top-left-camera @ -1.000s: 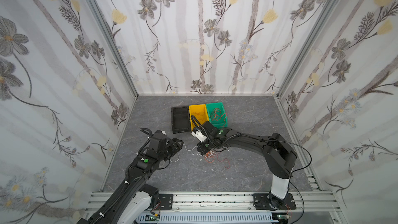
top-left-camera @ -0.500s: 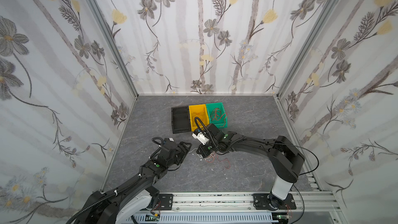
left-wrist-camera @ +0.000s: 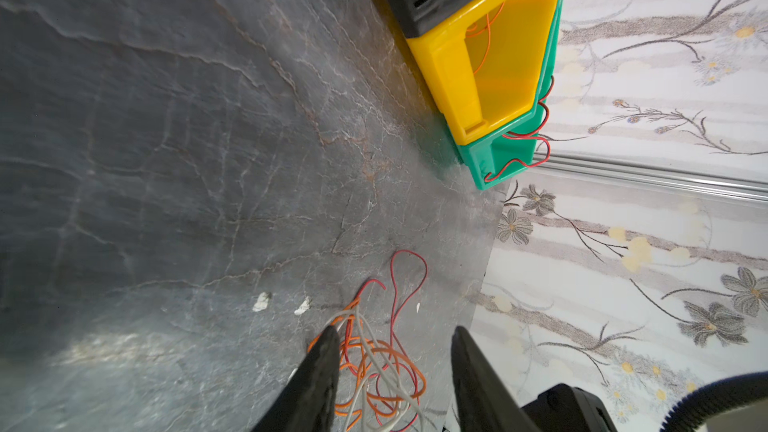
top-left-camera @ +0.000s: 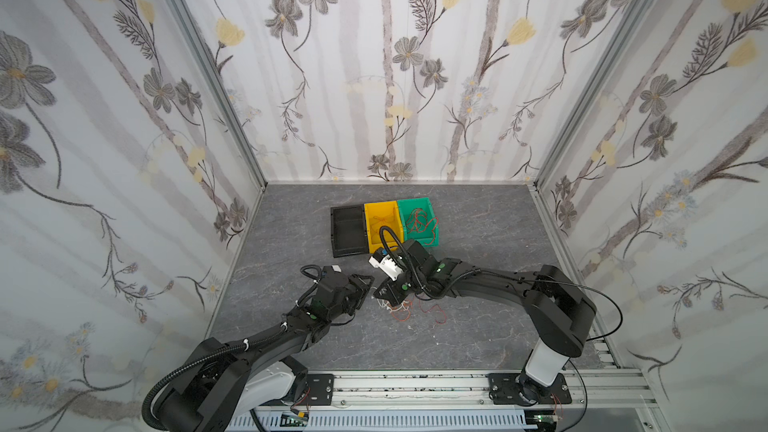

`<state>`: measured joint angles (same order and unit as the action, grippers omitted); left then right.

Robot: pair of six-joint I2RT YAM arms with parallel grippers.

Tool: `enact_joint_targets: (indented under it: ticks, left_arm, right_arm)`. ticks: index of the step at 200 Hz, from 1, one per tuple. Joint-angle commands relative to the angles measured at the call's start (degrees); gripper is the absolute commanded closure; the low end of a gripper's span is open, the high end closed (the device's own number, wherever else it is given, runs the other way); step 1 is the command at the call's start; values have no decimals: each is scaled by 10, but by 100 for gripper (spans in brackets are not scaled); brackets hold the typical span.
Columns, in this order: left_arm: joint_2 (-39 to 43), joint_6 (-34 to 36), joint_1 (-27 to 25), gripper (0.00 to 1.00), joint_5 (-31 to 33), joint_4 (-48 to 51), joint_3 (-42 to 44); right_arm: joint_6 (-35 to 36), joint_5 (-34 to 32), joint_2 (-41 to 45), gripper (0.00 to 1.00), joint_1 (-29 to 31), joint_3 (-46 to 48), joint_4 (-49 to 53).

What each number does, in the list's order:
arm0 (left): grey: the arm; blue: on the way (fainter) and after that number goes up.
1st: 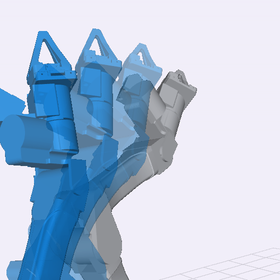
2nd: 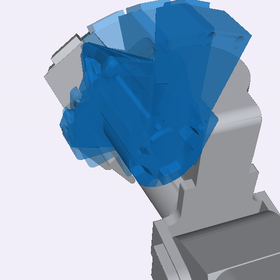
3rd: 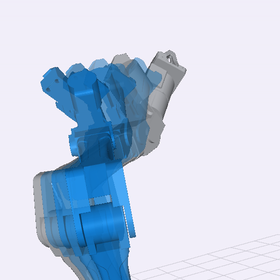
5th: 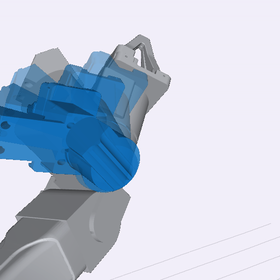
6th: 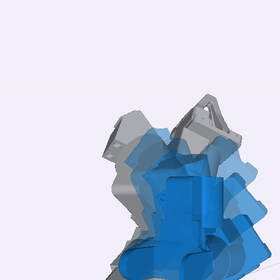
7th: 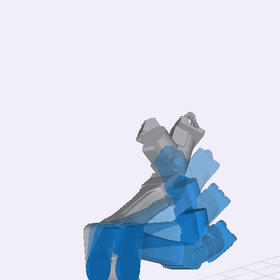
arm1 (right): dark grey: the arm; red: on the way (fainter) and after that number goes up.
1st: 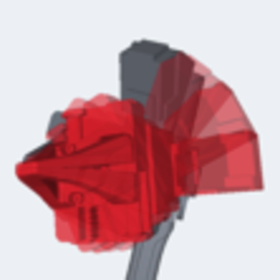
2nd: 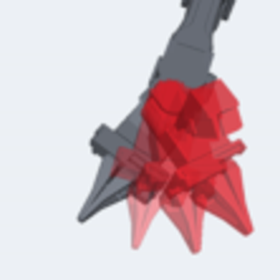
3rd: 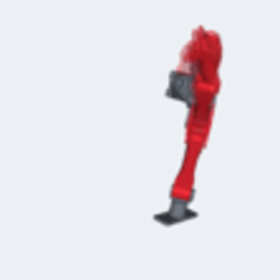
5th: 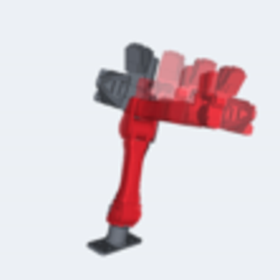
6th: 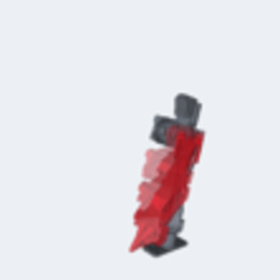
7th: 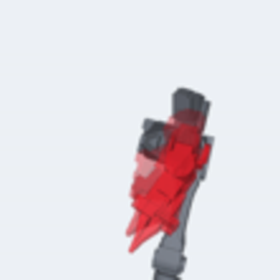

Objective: Untangle the cables

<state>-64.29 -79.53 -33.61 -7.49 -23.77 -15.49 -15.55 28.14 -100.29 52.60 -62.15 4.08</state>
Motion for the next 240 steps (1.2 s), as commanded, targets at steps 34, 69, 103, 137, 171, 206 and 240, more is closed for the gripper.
enact_joint_targets:
  ticks: [34,69,103,137,171,206,240]
  left_arm:
    - [21,10,1,94,20,24,-14]
    - [27,15,9,100,13,28,-15]
    - [46,29,16,100,11,57,-22]
    - [63,35,19,100,7,72,-23]
    - [65,37,20,100,1,66,-26]
    - [86,44,26,100,-4,76,-31]
    - [136,61,56,100,0,144,-35]
  right_arm:
    - [7,12,1,91,0,6,-10]
    - [8,7,29,67,-3,25,-1]
    - [-24,-2,79,61,-32,66,2]
    - [-52,-29,101,52,-56,75,40]
    - [-82,-21,47,47,-57,64,25]
    - [-108,-26,6,68,-57,52,10]
    - [-96,-67,32,93,-61,65,41]
